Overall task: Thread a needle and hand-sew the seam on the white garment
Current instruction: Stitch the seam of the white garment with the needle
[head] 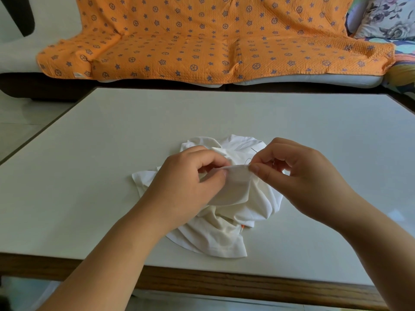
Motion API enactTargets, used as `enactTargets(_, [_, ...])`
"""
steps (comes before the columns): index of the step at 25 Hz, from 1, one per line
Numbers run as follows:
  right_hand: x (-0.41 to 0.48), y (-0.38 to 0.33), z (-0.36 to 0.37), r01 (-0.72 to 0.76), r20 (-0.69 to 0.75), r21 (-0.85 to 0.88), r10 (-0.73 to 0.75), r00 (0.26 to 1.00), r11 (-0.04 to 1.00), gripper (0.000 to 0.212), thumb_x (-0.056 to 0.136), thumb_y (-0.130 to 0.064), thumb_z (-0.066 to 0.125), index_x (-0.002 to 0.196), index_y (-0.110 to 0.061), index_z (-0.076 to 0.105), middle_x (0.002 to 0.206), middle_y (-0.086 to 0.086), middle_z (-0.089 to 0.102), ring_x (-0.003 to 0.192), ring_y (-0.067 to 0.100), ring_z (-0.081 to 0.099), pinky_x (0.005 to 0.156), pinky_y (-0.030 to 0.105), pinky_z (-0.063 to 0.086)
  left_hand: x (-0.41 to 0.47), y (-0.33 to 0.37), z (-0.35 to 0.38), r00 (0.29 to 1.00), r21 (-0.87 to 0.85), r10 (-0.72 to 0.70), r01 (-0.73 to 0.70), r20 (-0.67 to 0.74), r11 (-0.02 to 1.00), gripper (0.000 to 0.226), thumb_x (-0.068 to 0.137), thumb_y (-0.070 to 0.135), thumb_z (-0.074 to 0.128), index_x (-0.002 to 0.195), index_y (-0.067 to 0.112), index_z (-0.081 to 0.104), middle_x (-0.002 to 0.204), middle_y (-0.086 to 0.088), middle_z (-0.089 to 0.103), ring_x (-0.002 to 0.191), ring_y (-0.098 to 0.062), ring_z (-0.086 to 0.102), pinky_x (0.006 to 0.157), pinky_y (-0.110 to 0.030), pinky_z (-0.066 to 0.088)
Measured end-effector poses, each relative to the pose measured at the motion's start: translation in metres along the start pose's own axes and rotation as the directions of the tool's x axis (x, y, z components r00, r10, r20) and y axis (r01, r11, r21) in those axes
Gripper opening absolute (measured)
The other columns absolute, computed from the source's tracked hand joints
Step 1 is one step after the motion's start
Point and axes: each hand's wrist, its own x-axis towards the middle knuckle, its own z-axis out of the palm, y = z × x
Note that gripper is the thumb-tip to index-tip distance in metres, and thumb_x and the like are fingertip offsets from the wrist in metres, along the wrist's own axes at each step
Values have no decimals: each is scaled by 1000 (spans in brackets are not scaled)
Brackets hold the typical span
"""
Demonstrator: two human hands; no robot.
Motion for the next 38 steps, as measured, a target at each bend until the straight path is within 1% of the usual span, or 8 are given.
enactTargets(4, [0,0,0,-16,-5,26,17,1000,1000,9,84,-27,65,77,-26,69,79,-17,60,72,5,55,66,9,40,1,0,5,1000,-36,5,-4,21,999,18,94,16,60,91,30,70,88,29,64,85,9,59,72,-5,41])
enactTargets(8, [0,0,0,-33,-3,51,34,999,998,9,85,-25,65,77,-27,69,80,-14,61,72,6,55,66,10,41,3,1,7,999,-140,-8,12,31,990,8,92,26,65,95,29,72,94,24,69,93,9,62,80,-5,43])
enactTargets(17, [-1,-1,-2,-48,15,62,47,999,997,10,86,-27,65,77,-27,69,78,-16,61,71,5,55,66,9,41,2,2,3,1000,-94,23,-23,8,995,10,90,24,66,84,25,74,69,24,63,67,8,57,65,-4,39])
enactTargets(22, [-1,0,-1,-38,21,26,38,999,999,9,86,-29,64,79,-30,69,80,-15,62,75,7,57,67,9,42,1,1,0,999,-146,-7,13,41,989,9,85,28,71,92,27,77,84,23,72,85,7,65,73,-7,47])
enactTargets(25, [-2,-4,-5,-46,120,17,44,992,999,12,85,-34,58,82,-34,70,82,-15,65,78,7,59,68,12,44,1,2,-1,999,-126,18,-12,49,992,10,89,23,68,94,28,76,88,22,72,88,7,66,76,-6,46])
enactTargets(30, [1,-8,-13,-38,3,263,39,999,964,29,94,-4,53,93,-29,69,78,-5,73,66,10,64,63,20,50,0,4,-2,997,-129,6,4,78,992,11,91,23,65,91,31,74,85,25,71,86,8,65,73,-4,44])
enactTargets(34, [0,-15,-9,-78,-1,485,89,996,871,19,93,0,57,104,-15,62,82,5,76,62,23,69,53,25,52,0,6,-1,994,-143,6,10,106,990,11,92,23,64,91,29,74,84,25,71,86,9,64,72,-3,43])
enactTargets(38, [0,-15,-6,-146,34,297,142,989,944,14,93,-10,59,86,-19,68,79,-2,75,60,23,71,54,33,56,1,7,-2,993,-137,19,-2,118,991,12,92,23,63,93,29,73,86,26,70,89,9,64,73,-4,44])
